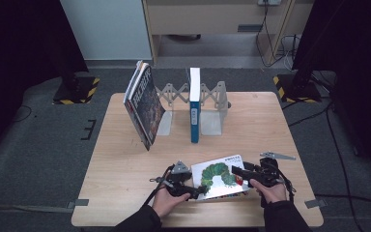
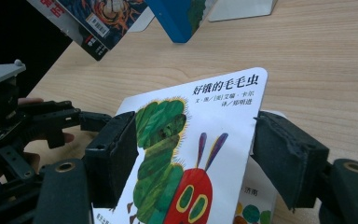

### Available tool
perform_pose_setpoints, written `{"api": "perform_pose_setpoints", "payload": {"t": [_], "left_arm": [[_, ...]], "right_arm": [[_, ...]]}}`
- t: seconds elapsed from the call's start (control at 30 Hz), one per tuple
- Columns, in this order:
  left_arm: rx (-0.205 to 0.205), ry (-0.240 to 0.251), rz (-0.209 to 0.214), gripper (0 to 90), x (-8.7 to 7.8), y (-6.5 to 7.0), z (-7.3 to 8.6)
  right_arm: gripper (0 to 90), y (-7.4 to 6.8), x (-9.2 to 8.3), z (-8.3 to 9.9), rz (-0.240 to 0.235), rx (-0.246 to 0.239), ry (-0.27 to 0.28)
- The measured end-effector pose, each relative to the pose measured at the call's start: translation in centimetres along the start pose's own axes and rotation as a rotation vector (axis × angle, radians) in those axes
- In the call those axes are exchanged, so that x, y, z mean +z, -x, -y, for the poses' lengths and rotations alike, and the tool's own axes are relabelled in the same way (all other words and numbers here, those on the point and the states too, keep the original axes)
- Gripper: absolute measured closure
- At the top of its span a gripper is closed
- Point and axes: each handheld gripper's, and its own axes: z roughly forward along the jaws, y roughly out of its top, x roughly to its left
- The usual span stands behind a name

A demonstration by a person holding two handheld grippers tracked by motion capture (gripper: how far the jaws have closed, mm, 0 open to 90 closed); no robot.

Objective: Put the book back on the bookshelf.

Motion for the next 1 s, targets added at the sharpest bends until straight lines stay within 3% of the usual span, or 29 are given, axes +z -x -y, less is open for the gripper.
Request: {"api": "perform_pose_setpoints", "payload": {"t": [0.07,0.13,0.2,0.27,0.47,0.53,0.73,1.0], "left_arm": [[0.002,-0.002,0.002,13.6,0.0,0.0,0.0],[-0.012,0.004,0.016,12.7,0.0,-0.1,0.0],[-0.008,0.002,0.016,12.5,0.0,-0.2,0.0],[-0.005,0.002,0.015,12.3,0.0,-0.1,0.0],[0.003,0.012,0.022,10.9,0.0,-0.1,0.2],[0.015,0.015,0.020,10.1,0.1,0.0,0.3],[0.018,0.013,0.019,9.9,0.1,0.0,0.3],[-0.023,0.008,0.023,14.2,-0.3,-0.3,0.2]], "right_arm": [[35.4,0.1,-0.2,0.2,-0.020,0.012,-0.015],[36.0,-0.1,0.0,0.4,-0.078,0.031,-0.049],[35.7,-0.6,0.4,0.5,-0.066,-0.019,-0.090],[35.9,-0.6,0.8,0.5,-0.058,-0.034,-0.103],[40.9,-0.2,1.2,0.2,-0.057,-0.026,-0.118],[44.9,0.0,2.0,0.1,-0.048,-0.037,-0.155],[49.0,0.2,2.6,0.1,-0.063,-0.034,-0.195],[63.4,0.4,2.1,-0.4,-0.112,-0.003,-0.184]]}}
